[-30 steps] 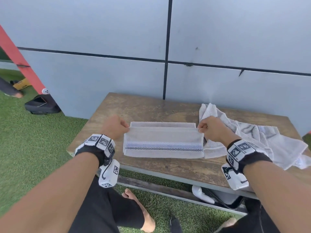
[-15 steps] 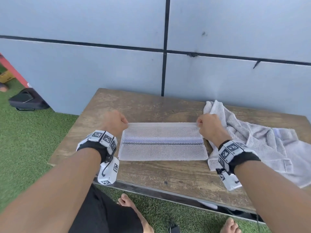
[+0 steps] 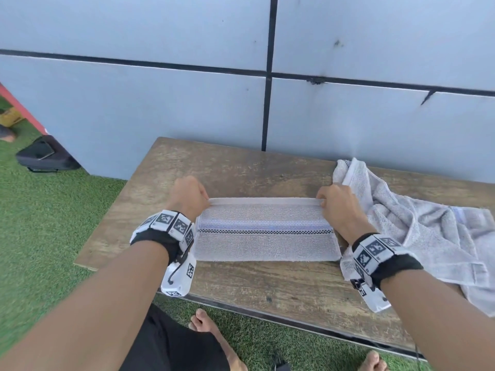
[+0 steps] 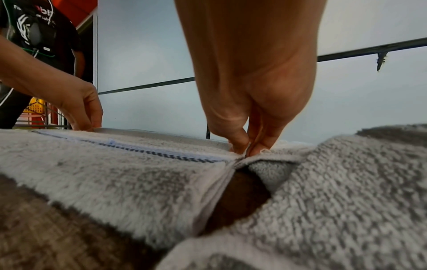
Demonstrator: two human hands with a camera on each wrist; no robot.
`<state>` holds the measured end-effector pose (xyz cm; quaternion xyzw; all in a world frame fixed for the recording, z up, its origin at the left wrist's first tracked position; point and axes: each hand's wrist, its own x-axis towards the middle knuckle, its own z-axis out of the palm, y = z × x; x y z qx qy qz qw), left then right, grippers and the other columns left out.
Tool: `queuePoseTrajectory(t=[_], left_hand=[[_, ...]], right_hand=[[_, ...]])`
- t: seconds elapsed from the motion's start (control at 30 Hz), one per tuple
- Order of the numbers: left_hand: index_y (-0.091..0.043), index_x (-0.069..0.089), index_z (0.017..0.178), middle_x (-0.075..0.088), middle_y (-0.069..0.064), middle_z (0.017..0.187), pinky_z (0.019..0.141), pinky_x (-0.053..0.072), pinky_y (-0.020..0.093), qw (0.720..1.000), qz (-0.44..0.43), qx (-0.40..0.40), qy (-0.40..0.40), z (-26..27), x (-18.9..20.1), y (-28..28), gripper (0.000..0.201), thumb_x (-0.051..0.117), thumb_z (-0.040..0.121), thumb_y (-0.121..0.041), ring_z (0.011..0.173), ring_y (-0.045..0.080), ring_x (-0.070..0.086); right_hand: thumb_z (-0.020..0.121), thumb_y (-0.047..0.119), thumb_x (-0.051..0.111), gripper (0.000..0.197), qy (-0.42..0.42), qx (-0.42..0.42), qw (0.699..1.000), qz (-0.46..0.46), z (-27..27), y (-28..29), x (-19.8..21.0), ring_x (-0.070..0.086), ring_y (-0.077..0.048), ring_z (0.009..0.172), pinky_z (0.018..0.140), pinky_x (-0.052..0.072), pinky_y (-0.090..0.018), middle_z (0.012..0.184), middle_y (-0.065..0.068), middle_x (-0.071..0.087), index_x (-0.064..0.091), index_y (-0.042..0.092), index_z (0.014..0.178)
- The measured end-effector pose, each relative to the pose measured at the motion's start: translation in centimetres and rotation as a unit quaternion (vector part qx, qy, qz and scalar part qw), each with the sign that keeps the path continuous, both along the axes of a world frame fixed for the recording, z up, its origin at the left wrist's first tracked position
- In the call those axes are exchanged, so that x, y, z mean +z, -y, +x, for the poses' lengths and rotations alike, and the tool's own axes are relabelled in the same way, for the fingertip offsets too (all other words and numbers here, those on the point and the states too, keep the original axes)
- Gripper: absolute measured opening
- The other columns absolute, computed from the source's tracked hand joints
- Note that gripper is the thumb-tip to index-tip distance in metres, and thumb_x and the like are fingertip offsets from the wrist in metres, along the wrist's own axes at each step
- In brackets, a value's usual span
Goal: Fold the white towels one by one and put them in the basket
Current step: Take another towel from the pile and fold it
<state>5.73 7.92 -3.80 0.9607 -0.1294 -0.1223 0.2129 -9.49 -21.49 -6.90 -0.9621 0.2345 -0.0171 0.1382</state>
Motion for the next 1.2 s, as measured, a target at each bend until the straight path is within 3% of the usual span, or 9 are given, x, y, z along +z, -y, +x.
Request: queuePoseTrajectory(t=[0.1,0.33,0.5,0.6,0.7,0.8,0.87,1.0,1.2], left_hand=[[-0.009,0.079,0.074,0.073,0.008,0.075,0.072,0.059,0.034,1.0,-0.006,0.015,0.008,-0.1,-0.1,0.2,0.014,0.073,0.083,0.0,0.077,0.024,0.07],[-0.01,0.078,0.075,0.075,0.011,0.085,0.082,0.059,0.036,1.0,-0.004,0.025,0.007,0.2,-0.8,-0.1,0.011,0.075,0.084,-0.004,0.086,0.026,0.069],[-0.019,0.069,0.066,0.072,0.01,0.084,0.074,0.056,0.035,0.999,0.035,0.026,0.014,0.3,-0.9,0.4,0.024,0.073,0.085,-0.005,0.086,0.029,0.068],[-0.016,0.072,0.076,0.066,0.008,0.084,0.069,0.049,0.033,0.998,0.052,0.032,0.013,0.6,-1.1,0.7,0.018,0.07,0.086,-0.001,0.084,0.028,0.063],[-0.01,0.075,0.091,0.069,0.011,0.094,0.07,0.051,0.035,0.997,0.069,0.037,0.019,0.8,-1.4,1.0,0.013,0.067,0.088,0.0,0.087,0.029,0.065],[-0.007,0.074,0.091,0.071,0.013,0.094,0.076,0.058,0.041,0.996,0.071,0.038,0.023,1.0,-1.8,1.3,0.01,0.067,0.088,-0.001,0.086,0.031,0.067],[-0.007,0.073,0.09,0.07,0.012,0.091,0.077,0.059,0.042,0.996,0.076,0.041,0.027,1.1,-1.9,1.3,0.008,0.068,0.087,-0.001,0.084,0.03,0.067],[-0.006,0.072,0.086,0.069,0.012,0.087,0.075,0.06,0.042,0.995,0.084,0.035,0.028,1.5,-2.1,1.5,0.008,0.068,0.087,0.001,0.079,0.029,0.067],[-0.004,0.067,0.089,0.066,0.013,0.09,0.074,0.056,0.042,0.994,0.094,0.029,0.042,0.6,-2.0,1.6,0.01,0.062,0.087,0.005,0.084,0.031,0.063]], right_hand=[[0.089,-0.009,0.058,0.039,-0.005,0.005,1.0,0.006,0.0,-0.1,0.0,0.062,-0.037,0.099,0.084,0.05,-0.041,0.11,-0.014,0.061,0.071,0.012,0.118],[0.086,-0.013,0.052,0.024,-0.013,-0.008,1.0,-0.007,-0.2,-1.1,0.8,0.06,-0.034,0.082,0.069,0.046,-0.037,0.094,-0.009,0.058,0.07,0.003,0.083],[0.085,-0.015,0.049,0.021,-0.022,-0.012,0.999,-0.037,-0.1,-2.3,1.2,0.056,-0.033,0.082,0.07,0.051,-0.044,0.092,-0.01,0.055,0.06,0.002,0.083],[0.084,-0.015,0.046,0.023,-0.031,-0.019,0.998,-0.043,0.2,-2.3,1.3,0.055,-0.031,0.075,0.067,0.051,-0.043,0.087,-0.011,0.056,0.054,0.005,0.077],[0.085,-0.015,0.046,0.022,-0.046,-0.025,0.998,-0.043,0.9,-2.0,1.5,0.057,-0.033,0.074,0.065,0.049,-0.041,0.086,-0.012,0.056,0.056,0.004,0.079],[0.088,-0.011,0.05,0.018,-0.059,-0.035,0.997,-0.045,1.6,-1.4,1.6,0.061,-0.038,0.084,0.067,0.045,-0.038,0.087,-0.012,0.051,0.061,0.003,0.093],[0.089,-0.007,0.056,0.016,-0.056,-0.035,0.997,-0.035,2.1,-0.7,1.3,0.064,-0.04,0.09,0.069,0.049,-0.038,0.094,-0.014,0.058,0.065,0.004,0.096],[0.087,-0.005,0.061,0.016,-0.046,-0.037,0.998,-0.011,2.3,-0.3,1.3,0.065,-0.039,0.088,0.074,0.056,-0.041,0.1,-0.018,0.064,0.069,0.007,0.096],[0.088,-0.012,0.05,0.017,-0.011,-0.032,0.999,-0.012,0.6,-1.6,0.7,0.058,-0.036,0.082,0.069,0.047,-0.041,0.094,-0.012,0.056,0.06,0.003,0.088]])
